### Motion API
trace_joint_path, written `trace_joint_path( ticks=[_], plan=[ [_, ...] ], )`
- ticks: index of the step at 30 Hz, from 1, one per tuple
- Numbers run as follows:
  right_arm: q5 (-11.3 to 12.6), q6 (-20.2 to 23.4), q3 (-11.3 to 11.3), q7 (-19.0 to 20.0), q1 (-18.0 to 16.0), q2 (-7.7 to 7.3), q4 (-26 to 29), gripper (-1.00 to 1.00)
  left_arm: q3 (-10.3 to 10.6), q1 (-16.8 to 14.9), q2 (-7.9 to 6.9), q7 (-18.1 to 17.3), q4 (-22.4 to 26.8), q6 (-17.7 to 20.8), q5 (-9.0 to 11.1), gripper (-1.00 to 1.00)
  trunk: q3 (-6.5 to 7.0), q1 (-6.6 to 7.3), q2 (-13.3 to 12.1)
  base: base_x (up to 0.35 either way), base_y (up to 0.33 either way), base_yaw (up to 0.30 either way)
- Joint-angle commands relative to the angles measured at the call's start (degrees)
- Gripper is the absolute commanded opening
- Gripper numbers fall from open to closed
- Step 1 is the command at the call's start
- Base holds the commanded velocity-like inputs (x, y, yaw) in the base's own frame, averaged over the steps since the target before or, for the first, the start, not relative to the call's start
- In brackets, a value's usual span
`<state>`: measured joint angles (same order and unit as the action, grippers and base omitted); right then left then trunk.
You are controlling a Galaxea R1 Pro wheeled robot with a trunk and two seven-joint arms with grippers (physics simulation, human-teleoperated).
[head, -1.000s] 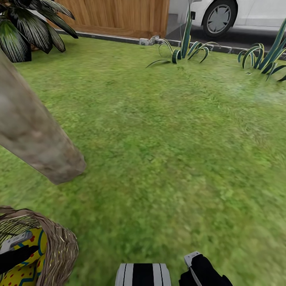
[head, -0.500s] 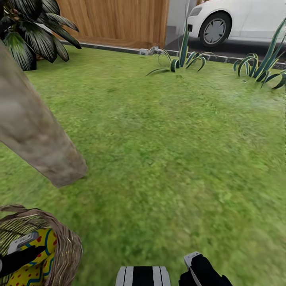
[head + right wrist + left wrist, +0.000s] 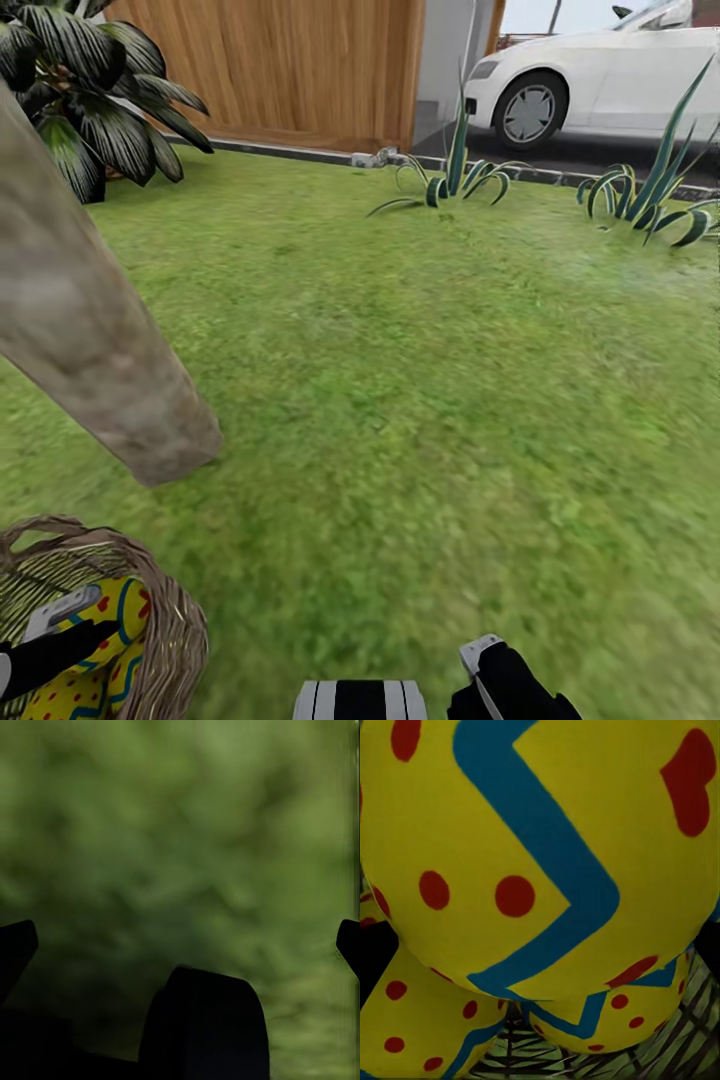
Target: Take the three Easter eggs out of the wicker basket on the lawn in the garden, then place them on the lawn next to a single tree (choose any tree) so that all three eggs are next to the same tree and none are left in the basket.
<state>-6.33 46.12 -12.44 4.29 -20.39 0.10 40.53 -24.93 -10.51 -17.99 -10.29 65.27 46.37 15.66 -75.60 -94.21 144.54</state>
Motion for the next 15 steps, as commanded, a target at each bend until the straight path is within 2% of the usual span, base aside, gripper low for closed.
trace_joint_path(
  ticks=[1,10,15],
  plan=[
    [-0.6,0.2,0.0,0.5,0.0,0.09,0.1,1.0,-0.1,0.0,0.05,-0.4,0.0,0.3,-0.1,-1.0,0.19,0.03,0.0,0.0,0.0,0.0],
    [-0.3,0.2,0.0,0.4,0.0,0.07,0.2,1.0,-0.1,0.0,0.57,-0.4,-0.1,0.3,-0.1,-1.0,2.18,0.27,-0.1,0.0,0.0,0.0],
    [-0.4,0.3,0.0,0.4,-0.1,0.15,0.2,1.0,-0.1,0.0,0.59,-0.4,-0.1,0.3,-0.1,-1.0,3.29,0.4,-0.2,-0.193,0.025,0.0]
  ],
)
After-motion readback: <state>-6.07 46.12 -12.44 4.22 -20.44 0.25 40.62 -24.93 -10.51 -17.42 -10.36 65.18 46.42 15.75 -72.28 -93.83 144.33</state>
